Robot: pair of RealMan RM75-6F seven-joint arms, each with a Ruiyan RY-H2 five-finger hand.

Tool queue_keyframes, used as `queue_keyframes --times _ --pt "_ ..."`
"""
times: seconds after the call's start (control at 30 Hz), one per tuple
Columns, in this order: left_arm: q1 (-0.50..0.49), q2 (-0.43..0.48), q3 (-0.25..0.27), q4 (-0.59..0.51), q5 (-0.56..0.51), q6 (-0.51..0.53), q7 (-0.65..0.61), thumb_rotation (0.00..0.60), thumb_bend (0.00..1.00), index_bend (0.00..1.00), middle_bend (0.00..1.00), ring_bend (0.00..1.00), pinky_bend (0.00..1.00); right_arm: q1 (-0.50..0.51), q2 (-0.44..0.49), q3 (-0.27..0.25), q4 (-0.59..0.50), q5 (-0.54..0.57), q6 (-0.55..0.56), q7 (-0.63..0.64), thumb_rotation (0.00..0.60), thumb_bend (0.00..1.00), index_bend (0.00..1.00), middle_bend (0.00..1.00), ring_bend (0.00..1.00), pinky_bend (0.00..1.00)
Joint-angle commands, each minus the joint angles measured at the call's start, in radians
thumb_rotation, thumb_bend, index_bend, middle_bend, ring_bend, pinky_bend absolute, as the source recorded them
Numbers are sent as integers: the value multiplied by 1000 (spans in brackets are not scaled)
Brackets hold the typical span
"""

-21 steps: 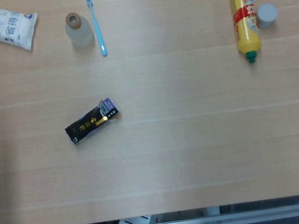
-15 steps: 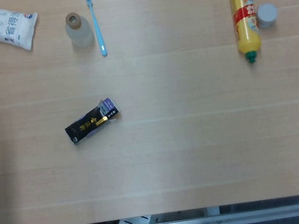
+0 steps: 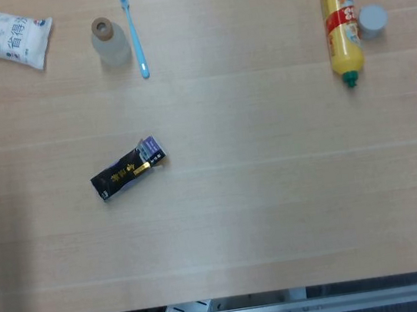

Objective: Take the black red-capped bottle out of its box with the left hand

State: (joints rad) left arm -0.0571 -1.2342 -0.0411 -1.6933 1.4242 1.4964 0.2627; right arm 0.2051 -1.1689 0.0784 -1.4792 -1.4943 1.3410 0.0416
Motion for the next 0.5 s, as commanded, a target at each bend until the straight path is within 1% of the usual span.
queue_keyframes --times 0.03,0.17,0.4,0.5 --pt "-4 -9 1 0 -6 -9 7 600 354 188 41 92 288 7 6 8 -2 0 2 -1 600 90 403 250 174 345" --pt "-8 -24 -1 -17 -32 -23 42 600 342 189 38 85 278 24 24 26 -10 3 -2 3 600 90 403 250 174 345" --pt "-20 -50 -2 -49 -69 -46 126 600 341 193 24 51 231 46 43 48 -4 18 -16 18 600 90 403 250 174 345" --pt "-24 -83 -5 -32 -61 -26 183 597 304 214 22 42 217 49 43 48 8 25 -23 27 600 90 403 250 174 345"
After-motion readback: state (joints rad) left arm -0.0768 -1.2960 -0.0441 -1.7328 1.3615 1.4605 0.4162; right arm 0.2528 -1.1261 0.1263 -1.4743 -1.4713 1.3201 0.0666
